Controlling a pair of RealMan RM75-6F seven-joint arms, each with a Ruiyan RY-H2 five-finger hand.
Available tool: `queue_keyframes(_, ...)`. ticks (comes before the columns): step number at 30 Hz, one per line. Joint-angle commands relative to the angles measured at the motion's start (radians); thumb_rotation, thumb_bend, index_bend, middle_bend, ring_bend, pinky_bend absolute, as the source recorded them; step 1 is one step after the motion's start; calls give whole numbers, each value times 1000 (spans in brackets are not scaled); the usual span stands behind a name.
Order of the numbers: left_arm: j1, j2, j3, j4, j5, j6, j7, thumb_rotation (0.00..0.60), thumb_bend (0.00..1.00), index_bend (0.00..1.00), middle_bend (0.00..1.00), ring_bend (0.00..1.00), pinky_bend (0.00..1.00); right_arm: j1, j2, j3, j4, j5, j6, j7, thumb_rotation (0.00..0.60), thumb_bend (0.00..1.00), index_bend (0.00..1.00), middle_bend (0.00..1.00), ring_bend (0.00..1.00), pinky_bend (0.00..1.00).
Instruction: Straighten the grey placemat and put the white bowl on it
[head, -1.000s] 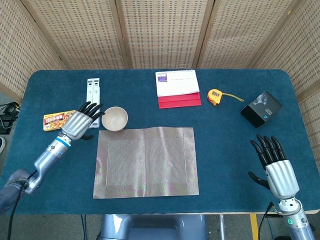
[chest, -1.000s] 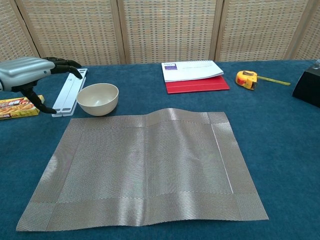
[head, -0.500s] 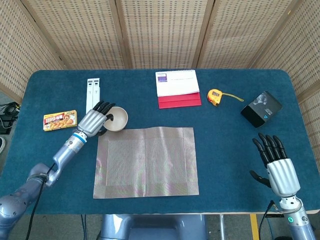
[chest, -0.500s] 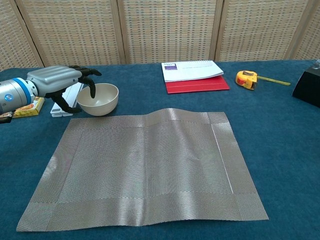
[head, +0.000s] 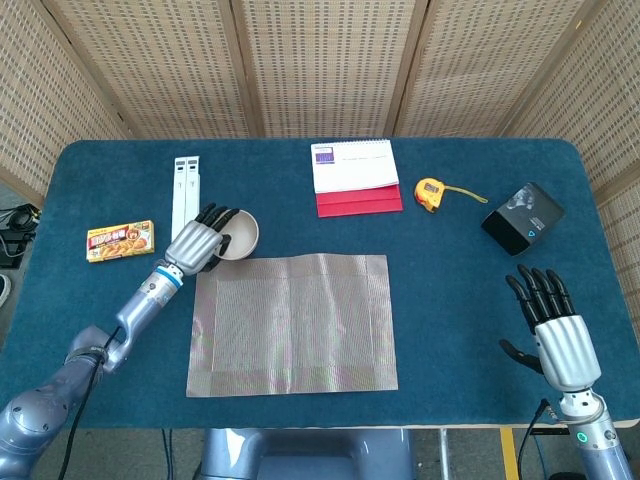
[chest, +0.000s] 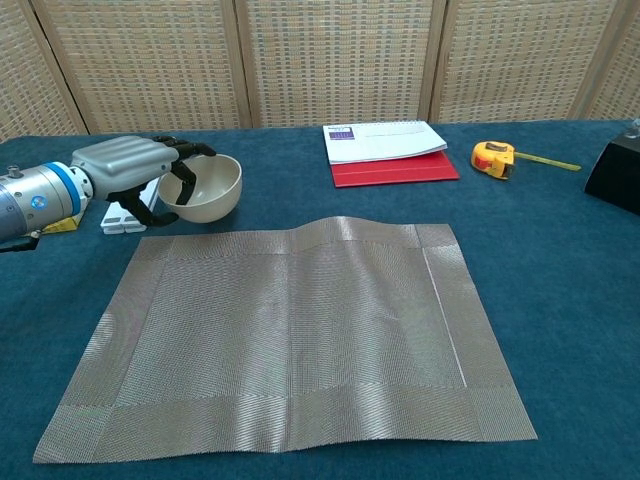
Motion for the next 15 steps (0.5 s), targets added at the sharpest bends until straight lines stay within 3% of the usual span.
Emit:
queue_keyframes(1, -1, 22, -8, -34, 8, 52, -10, 600, 455, 707, 0, 0, 0, -1, 1, 0, -2, -1, 2, 1, 600, 0, 0, 0, 0, 0)
queue_keyframes(6, -7, 76, 2, -148, 50, 143, -19, 600, 454, 708, 0, 0, 0, -2, 5, 1, -6, -1, 7, 3, 600, 0, 0, 0, 0, 0)
queue_keyframes(8, -26, 117, 53, -298, 138, 208, 2, 600, 454, 707, 0, 0, 0, -3, 6, 2, -10, -2, 11, 3, 600, 0, 0, 0, 0, 0)
queue_keyframes(11, -37, 179, 77, -485, 160, 174, 96, 600, 455, 707, 0, 0, 0, -5, 9, 3, -12, -2, 15, 3, 600, 0, 0, 0, 0, 0)
queue_keyframes(15, -44, 231, 92, -655, 161, 117, 212, 600, 455, 706, 0, 0, 0, -8, 13, 5, -16, -2, 22, 5, 600, 0, 0, 0, 0, 0)
